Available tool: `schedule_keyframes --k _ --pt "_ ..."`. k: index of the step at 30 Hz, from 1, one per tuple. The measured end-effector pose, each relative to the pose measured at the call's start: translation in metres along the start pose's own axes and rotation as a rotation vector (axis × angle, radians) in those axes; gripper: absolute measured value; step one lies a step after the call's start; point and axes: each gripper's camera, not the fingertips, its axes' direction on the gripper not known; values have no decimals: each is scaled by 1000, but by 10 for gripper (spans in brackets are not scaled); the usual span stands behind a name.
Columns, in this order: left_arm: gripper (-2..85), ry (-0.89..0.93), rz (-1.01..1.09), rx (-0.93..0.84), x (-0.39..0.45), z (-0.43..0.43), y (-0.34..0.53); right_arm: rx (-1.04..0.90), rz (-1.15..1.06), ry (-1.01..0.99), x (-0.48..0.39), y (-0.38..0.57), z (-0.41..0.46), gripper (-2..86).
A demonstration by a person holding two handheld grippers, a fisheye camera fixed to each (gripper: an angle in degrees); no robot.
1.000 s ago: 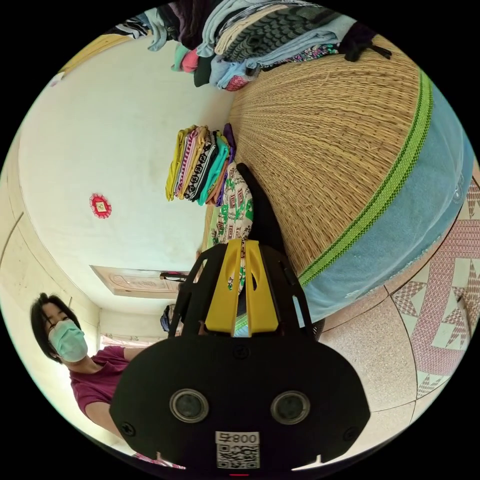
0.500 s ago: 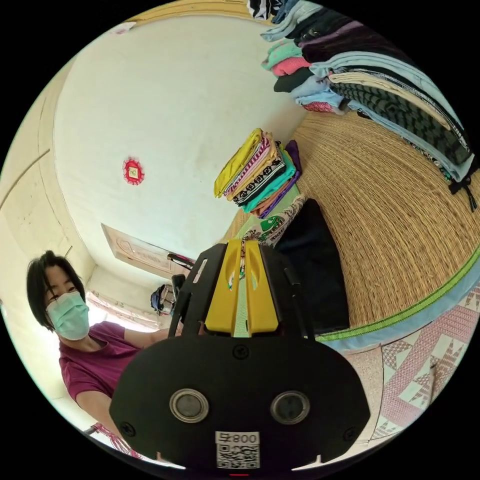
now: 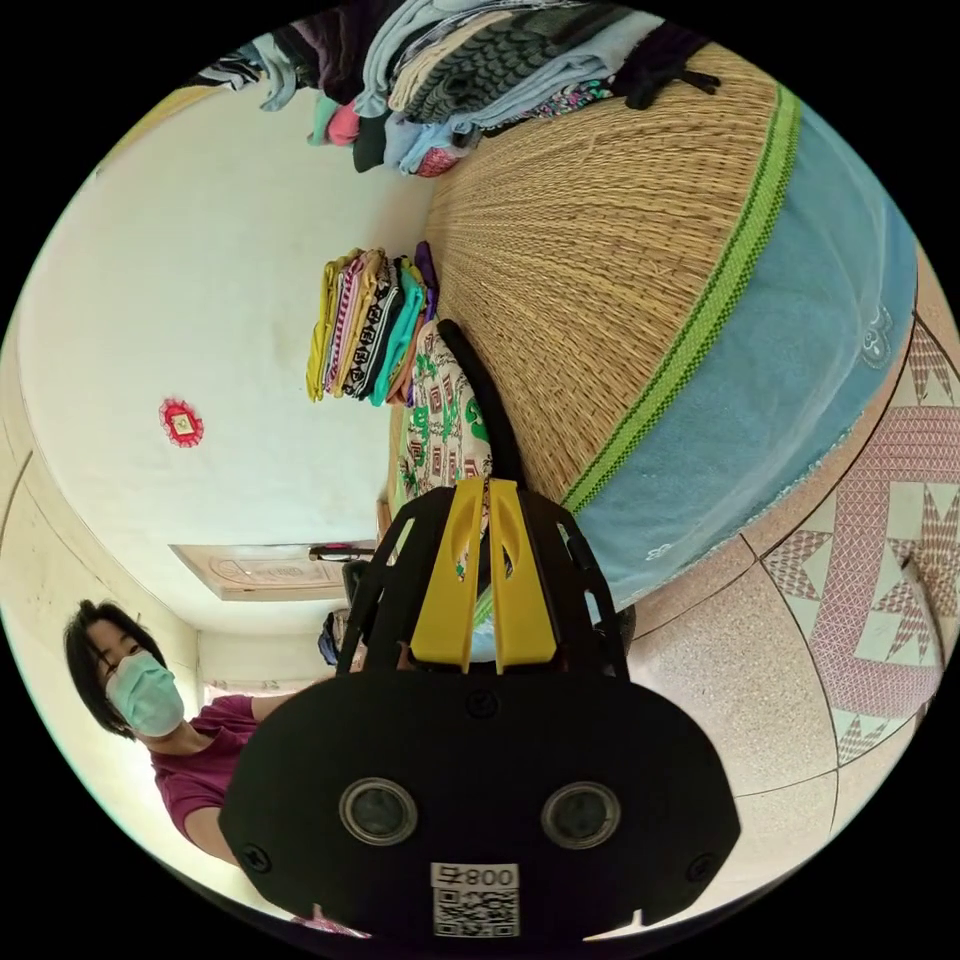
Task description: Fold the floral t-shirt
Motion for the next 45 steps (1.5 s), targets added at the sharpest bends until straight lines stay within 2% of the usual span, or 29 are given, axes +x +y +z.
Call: schedule_keyframes --k 4,8,13,17,20,24,29,33,36,42,45 --pt "35 48 -17 15 -5 -7 7 49 3 32 -7 8 -12 2" --pt "33 61 -17 43 -1 -20 21 146 -83 81 -45 29 -17 0" --pt "30 59 -43 37 -2 -23 29 56 -221 161 -97 40 34 0" --pt "28 64 -32 47 10 -35 38 -41 -194 389 -93 34 81 -1" --pt "26 73 -27 65 20 -49 50 18 -182 351 -93 45 81 -1" --pt "21 70 -26 74 29 -61 62 84 -270 345 -132 75 88 0" --pt "16 17 -27 35 42 -63 71 -28 -405 364 -175 110 149 0" --pt "9 46 -37 58 55 -76 83 -155 -403 371 -174 128 207 0" --pt "4 -15 5 54 75 -88 91 -136 -412 446 -179 141 220 0" --pt "2 -114 40 56 101 -119 117 -45 -410 446 -200 160 214 2" --pt "2 -270 100 29 121 -141 143 18 -459 437 -222 167 208 5"
